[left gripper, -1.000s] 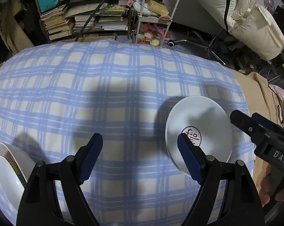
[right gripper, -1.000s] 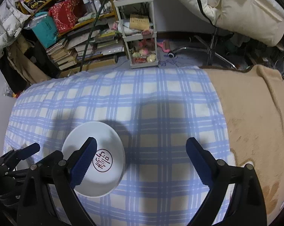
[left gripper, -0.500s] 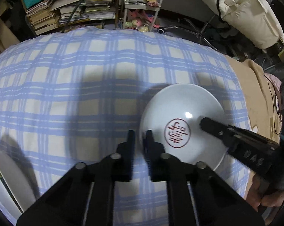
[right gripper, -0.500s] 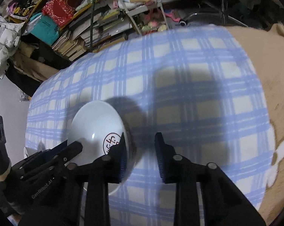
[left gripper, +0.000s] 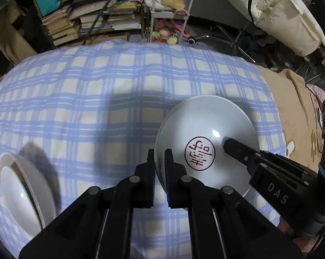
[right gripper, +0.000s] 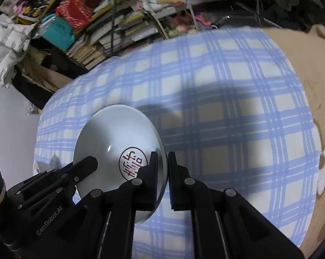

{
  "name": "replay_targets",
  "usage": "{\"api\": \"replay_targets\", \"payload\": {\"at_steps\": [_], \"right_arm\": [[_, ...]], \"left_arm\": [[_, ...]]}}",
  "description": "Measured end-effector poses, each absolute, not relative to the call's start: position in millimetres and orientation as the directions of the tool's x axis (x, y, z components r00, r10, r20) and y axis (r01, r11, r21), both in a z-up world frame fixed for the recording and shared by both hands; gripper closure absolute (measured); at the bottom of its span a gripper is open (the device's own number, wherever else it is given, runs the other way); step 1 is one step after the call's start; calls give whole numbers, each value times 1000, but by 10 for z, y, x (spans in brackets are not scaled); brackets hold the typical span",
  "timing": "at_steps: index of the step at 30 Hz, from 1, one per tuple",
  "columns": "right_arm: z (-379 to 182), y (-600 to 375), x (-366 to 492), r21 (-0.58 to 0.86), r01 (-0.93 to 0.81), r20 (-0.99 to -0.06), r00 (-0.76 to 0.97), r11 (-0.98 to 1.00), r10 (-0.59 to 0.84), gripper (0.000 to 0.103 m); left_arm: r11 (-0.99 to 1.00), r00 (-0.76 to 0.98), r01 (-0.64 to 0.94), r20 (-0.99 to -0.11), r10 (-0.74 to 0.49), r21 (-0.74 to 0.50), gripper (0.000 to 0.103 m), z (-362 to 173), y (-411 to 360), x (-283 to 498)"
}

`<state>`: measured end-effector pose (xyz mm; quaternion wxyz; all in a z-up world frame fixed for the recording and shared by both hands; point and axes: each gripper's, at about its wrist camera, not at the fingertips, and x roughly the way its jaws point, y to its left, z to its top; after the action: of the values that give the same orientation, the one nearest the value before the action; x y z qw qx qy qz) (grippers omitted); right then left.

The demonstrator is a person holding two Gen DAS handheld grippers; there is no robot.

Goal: Organize plates and bowls
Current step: 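Close the left gripper on the stamped bowl rim while the right gripper grips it, then lift the stamped bowl with both grippers and carry it toward the stacked bowls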

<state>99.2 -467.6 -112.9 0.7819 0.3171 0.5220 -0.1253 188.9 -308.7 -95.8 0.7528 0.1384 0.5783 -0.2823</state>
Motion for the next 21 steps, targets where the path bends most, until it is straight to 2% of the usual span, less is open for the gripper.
{"api": "replay_targets", "payload": {"at_steps": [8, 21], "right_arm": [[-829, -4420, 950, 423, 471, -849, 505, 774, 157, 93], [-435, -3683, 1131, 378, 366, -821, 557, 850, 126, 93]], "left_arm": [[814, 235, 574, -935, -265, -86, 95, -622, -2728, 1798], [859, 321, 511, -918, -232, -38, 95, -247, -2042, 1799]]}}
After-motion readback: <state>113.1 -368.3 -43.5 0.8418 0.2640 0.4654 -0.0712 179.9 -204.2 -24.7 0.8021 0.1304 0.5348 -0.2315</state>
